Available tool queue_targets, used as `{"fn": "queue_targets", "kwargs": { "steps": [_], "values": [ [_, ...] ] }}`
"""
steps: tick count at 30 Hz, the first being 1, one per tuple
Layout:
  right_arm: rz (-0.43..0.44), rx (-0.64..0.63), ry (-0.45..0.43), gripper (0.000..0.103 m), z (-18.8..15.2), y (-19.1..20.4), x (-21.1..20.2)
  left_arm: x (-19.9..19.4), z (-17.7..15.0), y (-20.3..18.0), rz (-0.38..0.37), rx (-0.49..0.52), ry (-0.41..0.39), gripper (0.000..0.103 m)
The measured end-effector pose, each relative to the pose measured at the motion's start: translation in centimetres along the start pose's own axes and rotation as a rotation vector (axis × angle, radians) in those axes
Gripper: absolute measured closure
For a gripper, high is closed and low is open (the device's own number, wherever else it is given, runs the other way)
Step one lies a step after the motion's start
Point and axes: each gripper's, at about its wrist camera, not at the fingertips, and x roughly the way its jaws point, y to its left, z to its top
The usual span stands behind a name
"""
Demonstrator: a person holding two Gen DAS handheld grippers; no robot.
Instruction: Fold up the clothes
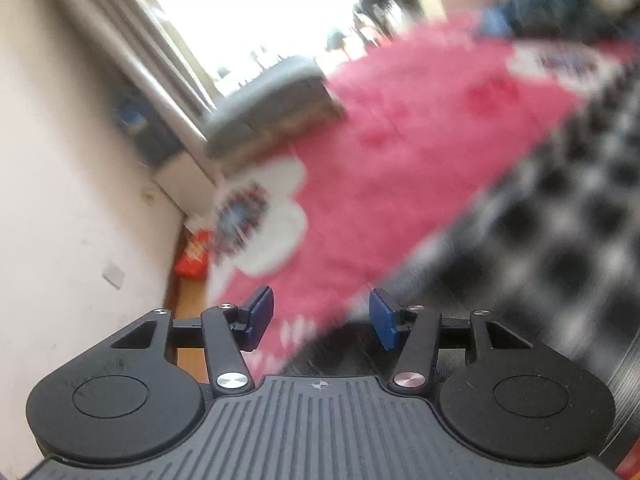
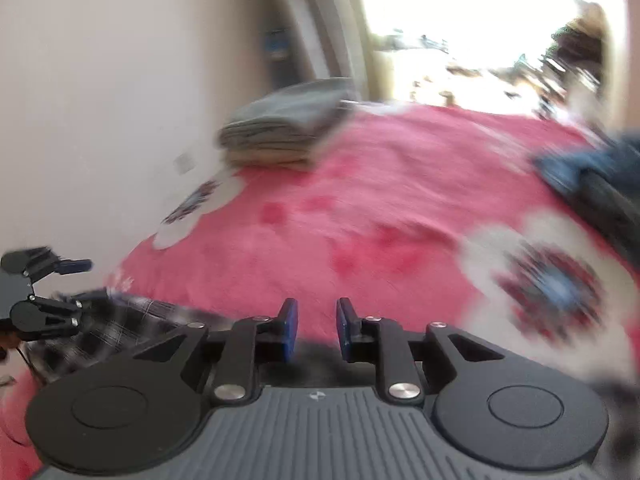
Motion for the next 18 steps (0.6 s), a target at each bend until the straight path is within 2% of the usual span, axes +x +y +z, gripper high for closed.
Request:
{"fn": "queue_targets", "kwargs": {
  "steps": [2, 5, 7, 10, 12, 14, 16, 18],
  "values": [
    [-0.014, 0.150, 0.033, 0.075, -2.3, -2.1, -3.4, -2.0, 1.1, -0.5, -0.057, -0.051, -0.051, 0.046],
    [-0.038, 0.422, 0.101, 0.067, -7.2, -4.8, -6.5, -4.5, 2.3, -3.1, -0.237, -0.061, -0.083, 0.042],
    [-0.038, 0.611, 0.143, 0.066, -11.0, -6.4, -7.4, -5.6, 2.7, -6.2, -0.373, -0.013, -0.077, 0.042],
    [-0.004, 0.855, 0.153, 0.066, -16.0, -8.2, -8.2, -6.7, 2.2, -12.1, -0.547, 0.108, -0.059, 0.042],
    [0.029, 0.985, 0.148, 0.066, -18.3, -9.0, -8.2, -7.2, 1.5, -15.8, -0.614, 0.200, -0.067, 0.042],
    [0.053, 1.065, 0.134, 0.066, -19.4, -9.7, -8.1, -7.4, 0.8, -19.2, -0.649, 0.280, -0.065, 0.042],
    [0.070, 1.100, 0.112, 0.066, -19.4, -10.2, -7.8, -6.8, 0.5, -21.3, -0.649, 0.313, -0.042, 0.047],
    [0.089, 1.105, 0.087, 0.066, -18.7, -10.5, -7.5, -6.2, 0.5, -22.2, -0.658, 0.300, -0.017, 0.049]
  ]
}}
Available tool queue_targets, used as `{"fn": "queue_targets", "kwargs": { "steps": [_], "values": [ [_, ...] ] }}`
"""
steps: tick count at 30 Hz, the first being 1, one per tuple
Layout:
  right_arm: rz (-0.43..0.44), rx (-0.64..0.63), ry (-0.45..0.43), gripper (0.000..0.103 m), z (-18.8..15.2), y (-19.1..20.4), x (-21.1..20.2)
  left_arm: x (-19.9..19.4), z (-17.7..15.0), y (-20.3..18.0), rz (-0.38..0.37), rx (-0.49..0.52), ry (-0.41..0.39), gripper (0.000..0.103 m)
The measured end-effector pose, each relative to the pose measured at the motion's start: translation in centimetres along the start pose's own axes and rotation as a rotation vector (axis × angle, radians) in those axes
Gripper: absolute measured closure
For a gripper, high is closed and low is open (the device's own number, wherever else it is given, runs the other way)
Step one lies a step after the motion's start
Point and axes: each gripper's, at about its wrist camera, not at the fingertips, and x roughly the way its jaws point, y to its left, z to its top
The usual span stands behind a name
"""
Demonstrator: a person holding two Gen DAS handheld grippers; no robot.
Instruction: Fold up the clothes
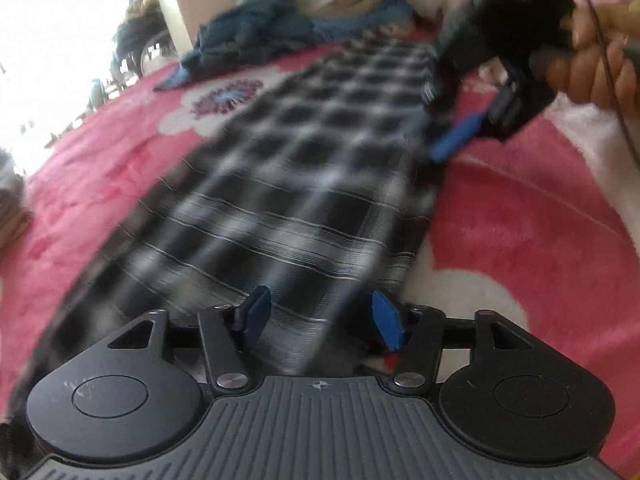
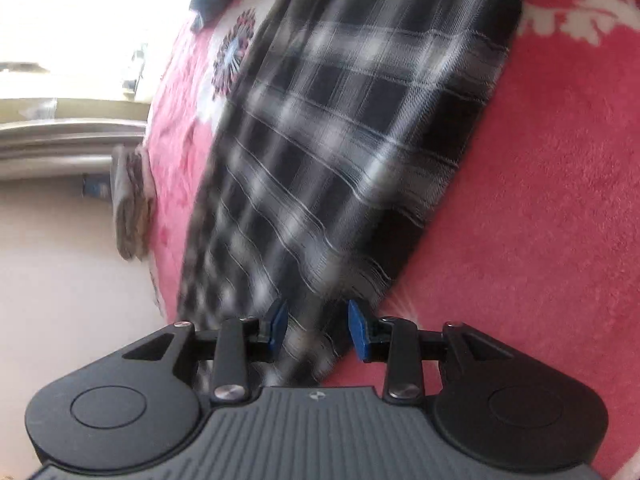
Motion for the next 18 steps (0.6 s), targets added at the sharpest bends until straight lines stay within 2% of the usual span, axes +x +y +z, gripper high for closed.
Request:
{"fn": "queue_targets", "kwargs": {
  "steps": [1, 3, 6, 10, 13, 17, 18],
  "values": [
    [0.004, 0.003, 0.000, 0.066, 0.3, 0.2, 0.3, 0.3, 0.1, 0.1, -0.002, -0.016, 0.004, 0.049],
    [-0.012, 0.015, 0.012, 0.064, 0.9, 0.3, 1.0, 0.7, 0.1, 0.6, 0.007, -0.047, 0.015, 0.057],
    [-0.020, 0.048, 0.020, 0.065, 0.9, -0.1, 2.1, 1.0, 0.1, 1.2, 0.019, -0.085, 0.019, 0.062],
    [-0.009, 0.066, -0.007, 0.064, 0.2, -0.1, 0.8, 1.2, 0.2, 1.9, 0.020, -0.116, 0.004, 0.062],
    [-0.055, 0.089, -0.037, 0.063, -0.5, -0.4, -0.5, 1.2, 0.1, 2.2, 0.013, -0.154, 0.003, 0.063],
    [-0.063, 0.119, -0.034, 0.064, -0.4, -1.5, 0.7, 1.2, 0.3, 2.7, -0.012, -0.196, -0.001, 0.062],
    [-0.041, 0.127, -0.044, 0.067, -0.3, -1.8, 1.1, 1.1, 0.3, 2.7, -0.022, -0.201, 0.001, 0.057]
  ]
}}
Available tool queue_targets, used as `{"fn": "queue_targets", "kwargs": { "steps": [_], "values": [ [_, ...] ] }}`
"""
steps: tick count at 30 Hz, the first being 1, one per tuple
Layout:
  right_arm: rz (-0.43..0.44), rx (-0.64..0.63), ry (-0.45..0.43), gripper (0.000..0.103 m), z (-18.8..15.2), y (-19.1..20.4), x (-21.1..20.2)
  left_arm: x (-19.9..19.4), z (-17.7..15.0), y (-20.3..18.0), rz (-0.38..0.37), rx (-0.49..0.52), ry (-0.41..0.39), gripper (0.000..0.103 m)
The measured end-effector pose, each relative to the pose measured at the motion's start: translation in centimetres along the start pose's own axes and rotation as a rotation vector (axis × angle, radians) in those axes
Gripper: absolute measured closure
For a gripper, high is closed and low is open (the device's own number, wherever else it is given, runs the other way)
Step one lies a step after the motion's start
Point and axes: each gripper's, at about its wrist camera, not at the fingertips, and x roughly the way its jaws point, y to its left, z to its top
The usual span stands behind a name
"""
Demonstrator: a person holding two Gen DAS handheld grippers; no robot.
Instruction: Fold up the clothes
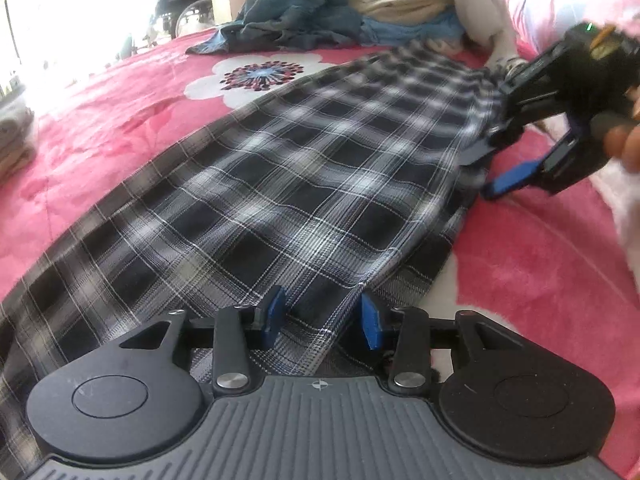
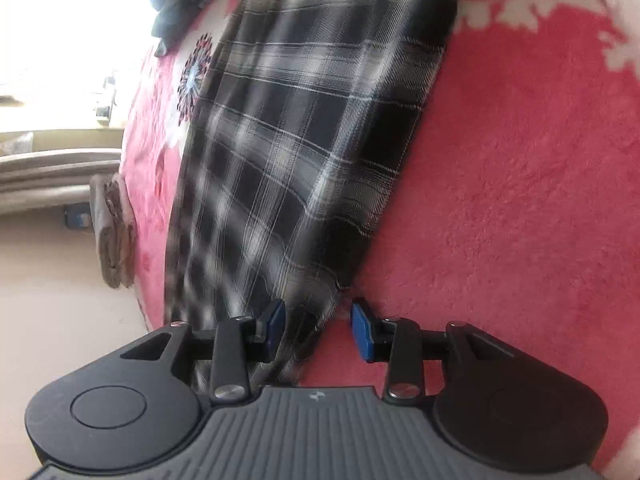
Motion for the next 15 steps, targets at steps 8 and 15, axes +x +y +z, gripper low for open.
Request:
{"fn": "queue_targets", "kwargs": {
  "steps": [8, 15],
  "values": [
    [0.097, -0.096, -0.080, 0.101, -0.3, 2.4, -1.9, -1.4, 0.9, -3.7, -0.048, 0.130, -0.049, 0.033],
    [0.179, -0.111, -0.087, 0.101, 1.2, 5.0, -2.1, -0.6, 2.9, -4.3, 0.085, 0.192, -0.120, 0.060]
  ]
}}
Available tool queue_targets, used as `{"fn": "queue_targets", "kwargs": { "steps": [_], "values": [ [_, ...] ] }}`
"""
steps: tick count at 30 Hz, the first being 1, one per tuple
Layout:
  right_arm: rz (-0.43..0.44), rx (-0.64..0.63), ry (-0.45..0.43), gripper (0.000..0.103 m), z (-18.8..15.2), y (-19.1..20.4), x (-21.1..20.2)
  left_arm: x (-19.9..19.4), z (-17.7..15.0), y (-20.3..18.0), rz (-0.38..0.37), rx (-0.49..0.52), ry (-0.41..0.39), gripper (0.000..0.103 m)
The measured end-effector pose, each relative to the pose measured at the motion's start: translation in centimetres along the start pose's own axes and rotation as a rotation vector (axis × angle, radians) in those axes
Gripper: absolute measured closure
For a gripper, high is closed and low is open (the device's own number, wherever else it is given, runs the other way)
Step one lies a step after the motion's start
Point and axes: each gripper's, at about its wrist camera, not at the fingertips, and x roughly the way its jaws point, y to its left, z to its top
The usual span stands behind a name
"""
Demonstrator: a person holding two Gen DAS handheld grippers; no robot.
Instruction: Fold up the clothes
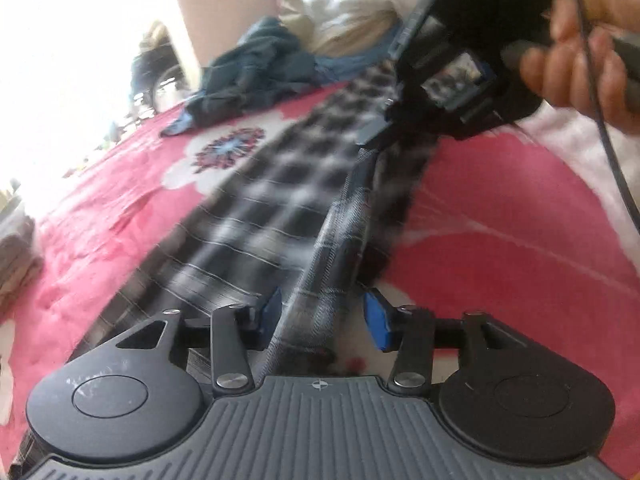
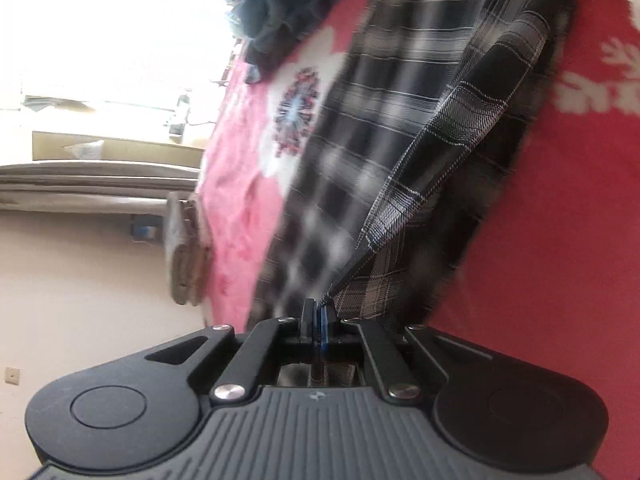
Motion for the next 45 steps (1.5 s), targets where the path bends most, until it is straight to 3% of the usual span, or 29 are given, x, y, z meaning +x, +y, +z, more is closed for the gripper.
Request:
{"fn": "queue_targets", "kwargs": {
  "steps": [6, 9, 23, 26, 27, 28, 30, 32, 34, 36, 40, 45],
  "values": [
    [0.015, -0.014, 0.006, 0.101, 0.8, 0.7, 0.5, 0.3, 0.2, 4.2, -0.004, -0.144, -0.010, 0.094],
    [0.009, -0.037, 0.000, 0.100, 0.9, 1.1, 0.8, 0.2, 0.3, 5.5, -0.005, -0.193, -0.027, 0.097],
    [0.009, -0.026, -0.006, 0.101, 0.8, 0.8, 1.0, 0.1, 0.0, 6.8, -0.013, -0.255, -0.050, 0.097],
    [0.020, -0.020, -0.011, 0.101, 0.9, 0.7, 0.9, -0.2, -0.3, 7.6, -0.084, -0.305, -0.035, 0.096],
    [0.024, -0.016, -0.013, 0.100, 0.9, 0.7, 0.8, -0.3, -0.5, 8.0, -0.120, -0.328, -0.023, 0.094],
    [0.032, -0.012, -0.015, 0.100, 1.0, 0.6, 0.7, -0.3, -0.6, 8.3, -0.157, -0.351, -0.011, 0.081],
    [0.042, -0.019, -0.012, 0.100, 0.8, 0.4, -0.1, -0.8, -1.2, 9.4, -0.210, -0.447, -0.011, 0.068],
    [0.032, -0.043, -0.007, 0.101, 0.4, 0.0, -1.3, -1.5, -2.4, 10.9, -0.246, -0.565, -0.041, 0.067],
    [-0.015, -0.081, -0.003, 0.101, -0.3, -0.8, -2.5, -1.8, -3.3, 11.7, -0.233, -0.614, -0.040, 0.067],
    [-0.067, -0.089, 0.014, 0.101, -0.8, -2.0, -2.9, -1.4, -3.7, 11.5, -0.196, -0.580, -0.001, 0.067],
    [-0.124, -0.027, 0.032, 0.101, -1.2, -4.5, -2.6, 0.6, -3.9, 8.9, -0.190, -0.408, 0.120, 0.065],
    [-0.169, -0.042, 0.041, 0.101, -1.7, -5.0, -2.4, 1.6, -3.7, 4.7, -0.105, -0.145, 0.134, 0.055]
  ]
}}
